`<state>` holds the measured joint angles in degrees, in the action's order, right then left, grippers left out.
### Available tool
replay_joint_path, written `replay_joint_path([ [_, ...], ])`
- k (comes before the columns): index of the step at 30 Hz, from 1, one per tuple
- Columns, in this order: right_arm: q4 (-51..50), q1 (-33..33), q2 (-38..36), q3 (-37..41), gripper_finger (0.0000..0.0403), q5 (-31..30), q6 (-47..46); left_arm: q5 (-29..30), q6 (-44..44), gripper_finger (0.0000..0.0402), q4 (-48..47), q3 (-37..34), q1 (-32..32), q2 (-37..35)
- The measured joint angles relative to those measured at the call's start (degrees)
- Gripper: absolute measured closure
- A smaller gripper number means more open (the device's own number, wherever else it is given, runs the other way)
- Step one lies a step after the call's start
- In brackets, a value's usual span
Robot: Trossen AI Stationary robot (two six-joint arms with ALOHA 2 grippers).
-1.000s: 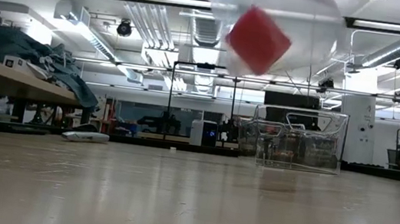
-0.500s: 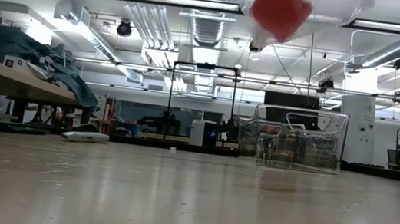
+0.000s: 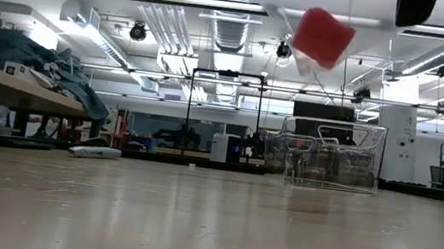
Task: Roll bandage
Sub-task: Close the transparent zip bag
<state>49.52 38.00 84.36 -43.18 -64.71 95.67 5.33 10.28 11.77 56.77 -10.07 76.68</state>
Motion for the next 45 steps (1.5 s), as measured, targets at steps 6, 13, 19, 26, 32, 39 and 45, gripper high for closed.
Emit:
replay_joint_path([
  [6,0.1,0.0,2.8,0.0,0.0403,-2.3,10.6,2.2,0.1,0.0393,-0.2,0.0,0.1,0.6],
  [13,0.5,0.0,4.0,0.0,0.0403,-2.4,10.9,2.3,0.9,0.0393,0.1,0.0,0.2,1.5],
  [19,0.6,0.0,4.1,-0.9,0.0403,-2.9,11.0,2.7,1.3,0.0393,0.3,0.0,0.2,2.3],
  [26,0.5,-0.3,4.1,-1.5,0.0403,-2.9,10.9,-10.0,8.0,0.0393,3.8,-0.1,-0.4,3.0],
  [32,0.6,-1.8,5.4,-1.5,0.0403,-2.4,8.7,-7.3,15.0,0.0390,7.8,-0.1,-2.8,5.2],
  [39,0.2,-3.6,7.2,-3.2,0.0403,-3.0,0.1,1.5,16.7,0.0356,8.8,2.6,-3.0,10.9],
  [45,0.6,-5.4,9.7,-5.8,0.0403,-2.7,-2.1,3.4,18.8,0.0303,8.2,4.3,-3.4,13.1],
])
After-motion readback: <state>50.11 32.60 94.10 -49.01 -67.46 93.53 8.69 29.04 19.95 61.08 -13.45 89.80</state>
